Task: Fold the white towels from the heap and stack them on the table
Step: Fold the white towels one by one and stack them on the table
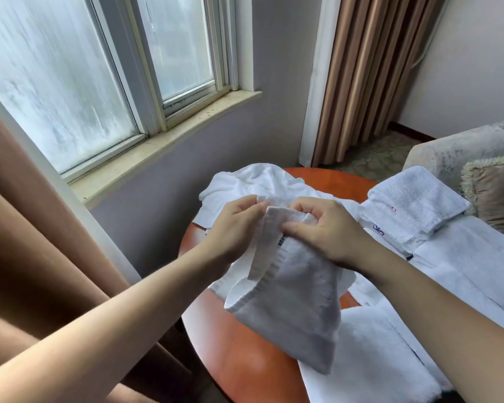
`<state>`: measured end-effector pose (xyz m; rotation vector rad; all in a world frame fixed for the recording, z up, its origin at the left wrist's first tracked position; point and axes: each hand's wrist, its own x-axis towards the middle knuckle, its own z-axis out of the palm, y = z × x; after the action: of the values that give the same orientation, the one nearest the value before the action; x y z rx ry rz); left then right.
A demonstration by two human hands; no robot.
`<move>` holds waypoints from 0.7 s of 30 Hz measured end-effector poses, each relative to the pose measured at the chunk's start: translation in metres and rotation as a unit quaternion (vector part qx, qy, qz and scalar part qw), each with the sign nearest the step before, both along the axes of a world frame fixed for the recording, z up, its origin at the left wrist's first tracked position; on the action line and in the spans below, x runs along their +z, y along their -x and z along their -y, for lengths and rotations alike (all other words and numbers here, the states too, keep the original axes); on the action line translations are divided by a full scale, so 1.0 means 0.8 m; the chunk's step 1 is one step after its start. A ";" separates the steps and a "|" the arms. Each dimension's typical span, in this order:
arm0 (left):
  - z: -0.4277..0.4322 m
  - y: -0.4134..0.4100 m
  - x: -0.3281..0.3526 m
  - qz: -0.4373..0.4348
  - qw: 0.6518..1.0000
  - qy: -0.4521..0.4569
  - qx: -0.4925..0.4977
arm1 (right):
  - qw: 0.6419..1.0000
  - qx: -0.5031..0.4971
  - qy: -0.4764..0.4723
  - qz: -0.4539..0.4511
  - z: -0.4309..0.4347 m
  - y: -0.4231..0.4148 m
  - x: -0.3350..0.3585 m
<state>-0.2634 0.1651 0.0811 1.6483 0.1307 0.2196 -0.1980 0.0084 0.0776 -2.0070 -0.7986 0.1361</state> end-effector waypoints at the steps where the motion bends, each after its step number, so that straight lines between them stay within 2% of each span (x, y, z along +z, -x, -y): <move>1: 0.001 0.002 0.002 0.003 1.000 -0.001 0.001 | 1.000 -0.006 -0.008 0.001 0.000 0.001 0.000; 6: 0.003 0.008 -0.005 -0.004 0.999 0.031 -0.009 | 0.999 -0.024 -0.032 0.001 -0.003 0.003 -0.003; 8: 0.004 0.009 -0.010 0.005 1.000 0.014 -0.024 | 0.999 -0.020 -0.041 -0.009 -0.003 0.003 -0.005; 12: 0.005 0.006 -0.021 0.018 0.999 0.007 0.036 | 1.000 0.002 -0.030 -0.007 0.000 0.000 -0.007; 15: 0.007 0.003 -0.029 -0.005 0.998 0.008 0.062 | 0.996 0.015 0.036 0.086 0.005 -0.008 -0.013; 18: 0.007 -0.001 -0.034 -0.031 0.996 -0.015 0.086 | 0.979 -0.021 0.081 0.185 0.011 -0.010 -0.023; 21: 0.002 -0.007 -0.036 -0.041 0.992 -0.017 0.116 | 0.939 -0.080 0.070 0.326 0.021 -0.013 -0.027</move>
<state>-0.2577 0.1635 0.0521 1.6754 0.3834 0.3323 -0.1876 -0.0083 0.0556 -2.2675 -1.0445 -0.6148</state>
